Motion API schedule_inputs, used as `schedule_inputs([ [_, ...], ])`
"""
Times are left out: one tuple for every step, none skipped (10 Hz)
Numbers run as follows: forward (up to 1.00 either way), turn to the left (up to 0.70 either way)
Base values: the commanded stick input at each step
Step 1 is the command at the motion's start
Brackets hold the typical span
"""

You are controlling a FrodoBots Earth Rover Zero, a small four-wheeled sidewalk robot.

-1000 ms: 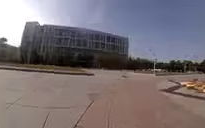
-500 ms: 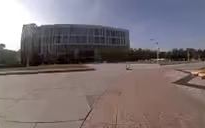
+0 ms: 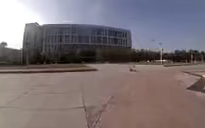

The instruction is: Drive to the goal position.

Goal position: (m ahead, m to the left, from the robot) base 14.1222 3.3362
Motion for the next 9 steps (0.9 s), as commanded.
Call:
schedule_inputs([
  [1.00,0.01],
  [1.00,0.01],
  [1.00,0.01],
  [1.00,-0.01],
  [1.00,-0.39],
  [1.00,-0.39],
  [1.00,-0.39],
  [1.00,0.01],
  [1.00,0.01],
])
